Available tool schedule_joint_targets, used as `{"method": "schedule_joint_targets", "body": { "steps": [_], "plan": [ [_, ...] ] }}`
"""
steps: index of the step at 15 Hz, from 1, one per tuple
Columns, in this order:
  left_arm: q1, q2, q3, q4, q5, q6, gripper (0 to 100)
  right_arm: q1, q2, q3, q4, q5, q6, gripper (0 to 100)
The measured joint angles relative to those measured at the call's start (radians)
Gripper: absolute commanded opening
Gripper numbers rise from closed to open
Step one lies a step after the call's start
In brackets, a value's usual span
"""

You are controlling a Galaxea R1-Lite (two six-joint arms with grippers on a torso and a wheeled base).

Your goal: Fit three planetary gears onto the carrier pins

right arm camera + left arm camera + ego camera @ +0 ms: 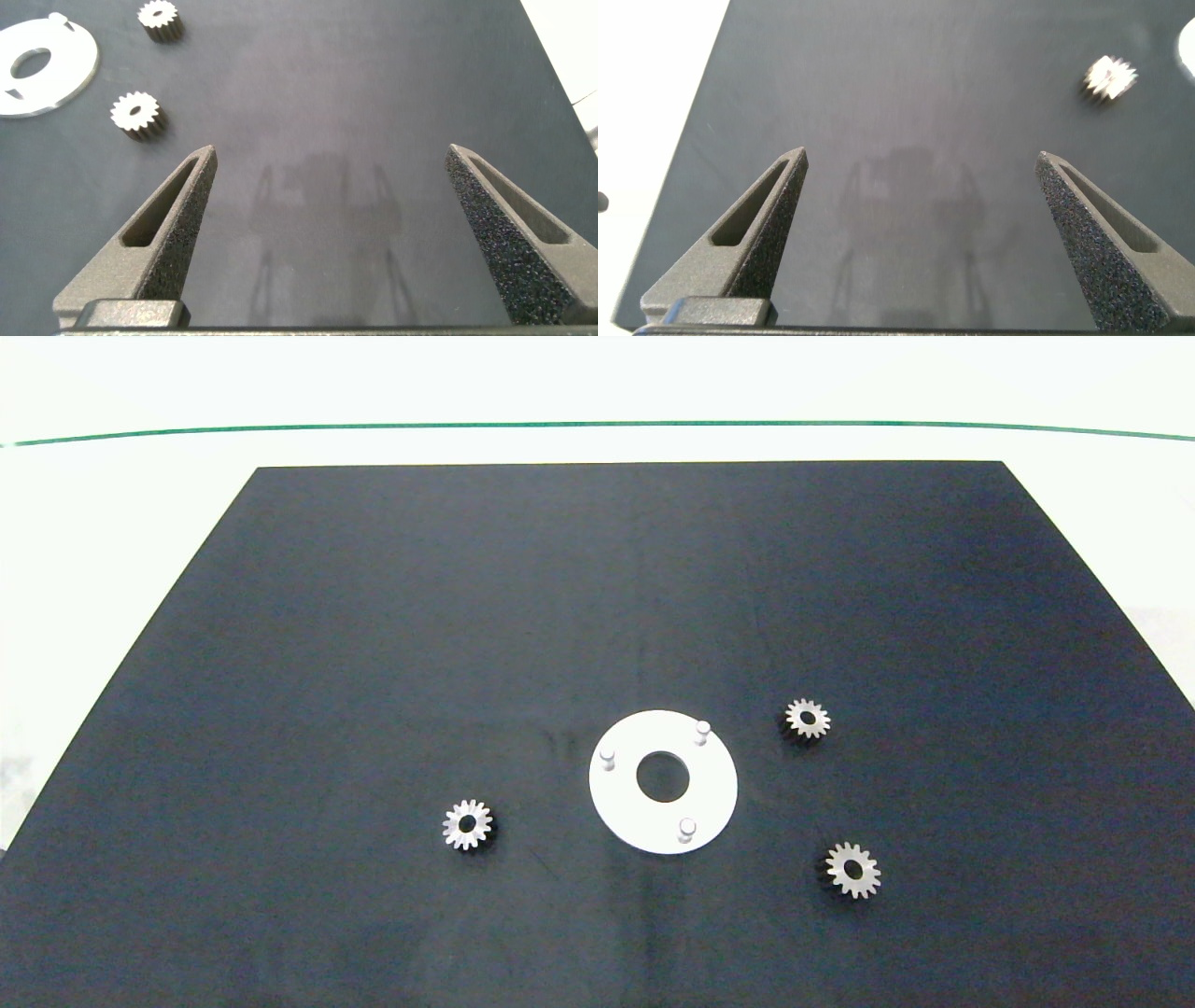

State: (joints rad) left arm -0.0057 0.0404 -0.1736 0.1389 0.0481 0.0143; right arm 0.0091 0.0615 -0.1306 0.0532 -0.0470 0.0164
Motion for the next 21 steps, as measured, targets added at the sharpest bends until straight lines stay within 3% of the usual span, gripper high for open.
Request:
{"method": "schedule_joint_targets", "body": {
  "steps": [2,4,6,8,12,18,21],
  "plan": [
    [-0.009,0.069,-0.196,0.141,-0.001,0.001,100,0.037,0.096,-0.143,0.089,0.002,-0.009,100],
    [-0.014,0.159,-0.319,0.230,-0.002,0.003,100,0.087,0.193,-0.294,0.227,0.003,-0.051,100],
    [-0.013,0.227,-0.366,0.285,-0.001,0.004,100,0.139,0.279,-0.402,0.336,0.005,-0.113,100],
    [-0.012,0.271,-0.391,0.333,-0.001,0.004,100,0.185,0.362,-0.460,0.362,0.007,-0.135,100],
    [-0.011,0.311,-0.414,0.338,-0.001,0.004,100,0.297,0.552,-0.501,0.349,0.006,-0.141,100],
    [0.015,0.336,-0.466,0.339,-0.001,0.001,100,0.458,0.883,-0.514,0.192,0.000,-0.149,100],
    [0.022,0.341,-0.471,0.339,-0.001,0.000,100,0.515,0.998,-0.525,0.171,-0.004,-0.150,100]
  ]
}}
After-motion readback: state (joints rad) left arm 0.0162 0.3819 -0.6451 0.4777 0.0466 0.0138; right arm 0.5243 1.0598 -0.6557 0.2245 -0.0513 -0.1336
